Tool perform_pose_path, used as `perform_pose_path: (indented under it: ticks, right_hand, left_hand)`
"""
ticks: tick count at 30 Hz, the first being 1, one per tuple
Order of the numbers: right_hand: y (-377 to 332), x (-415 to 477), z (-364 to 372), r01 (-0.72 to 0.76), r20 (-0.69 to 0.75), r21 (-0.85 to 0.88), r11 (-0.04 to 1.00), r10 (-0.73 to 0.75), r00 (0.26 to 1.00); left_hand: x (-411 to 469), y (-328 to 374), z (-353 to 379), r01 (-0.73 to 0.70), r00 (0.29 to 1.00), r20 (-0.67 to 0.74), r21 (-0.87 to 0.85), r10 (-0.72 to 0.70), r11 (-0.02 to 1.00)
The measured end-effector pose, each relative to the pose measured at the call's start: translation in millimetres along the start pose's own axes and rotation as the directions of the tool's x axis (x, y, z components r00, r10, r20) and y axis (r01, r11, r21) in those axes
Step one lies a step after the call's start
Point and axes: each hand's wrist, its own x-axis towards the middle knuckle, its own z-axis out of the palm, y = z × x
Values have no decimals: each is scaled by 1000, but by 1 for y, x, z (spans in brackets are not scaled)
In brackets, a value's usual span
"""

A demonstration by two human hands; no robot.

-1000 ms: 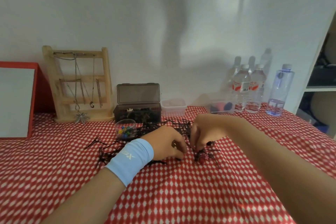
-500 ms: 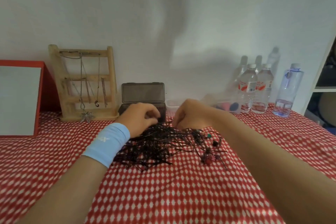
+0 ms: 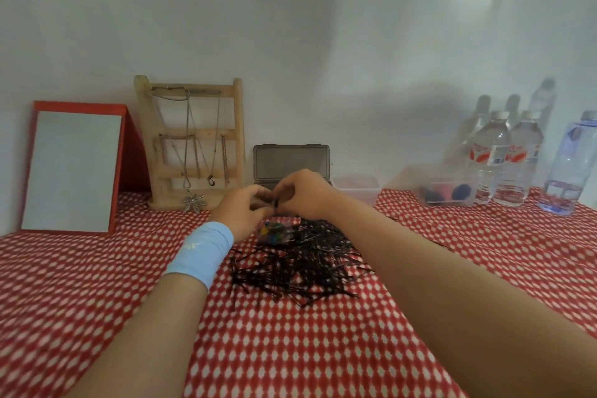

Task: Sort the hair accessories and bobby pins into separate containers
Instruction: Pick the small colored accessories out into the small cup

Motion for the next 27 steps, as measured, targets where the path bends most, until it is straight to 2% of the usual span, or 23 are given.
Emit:
perform_pose_path:
  ticks: [5, 8, 10, 12, 14, 18, 23, 27]
  right_hand:
    - [9, 1, 4, -59, -75, 23, 998, 61, 995]
    - [13, -1, 7, -94, -5, -8, 996, 94, 996]
    - [16, -4, 7, -104, 19, 30, 994, 103, 994]
    - [17, -11, 1, -116, 26, 112, 987, 114, 993]
    - [17, -20, -10, -119, 16, 175, 977, 118, 993]
    - [30, -43, -44, -143, -21, 253, 957, 154, 988]
    - [57, -71, -69, -236, 20, 265, 935, 239, 971]
    - [75, -86, -79, -324, 70, 243, 914, 316, 946]
  left_hand:
    - [-2, -4, -1, 40, 997, -64, 68, -36, 997]
    - [-3, 2, 0, 74, 991, 102, 118, -86, 990]
    - [-5, 5, 2, 73, 981, 162, 186, -104, 980]
    - [-5, 7, 5, 58, 988, 130, 193, -84, 979]
    - [-4, 12, 8, 41, 994, 94, 130, -54, 991]
    - [-4, 39, 17, -19, 996, 87, 74, 12, 997]
    - [-7, 71, 51, -118, 981, 168, 124, 97, 985]
    - [-3, 86, 74, -136, 963, 251, 158, 94, 978]
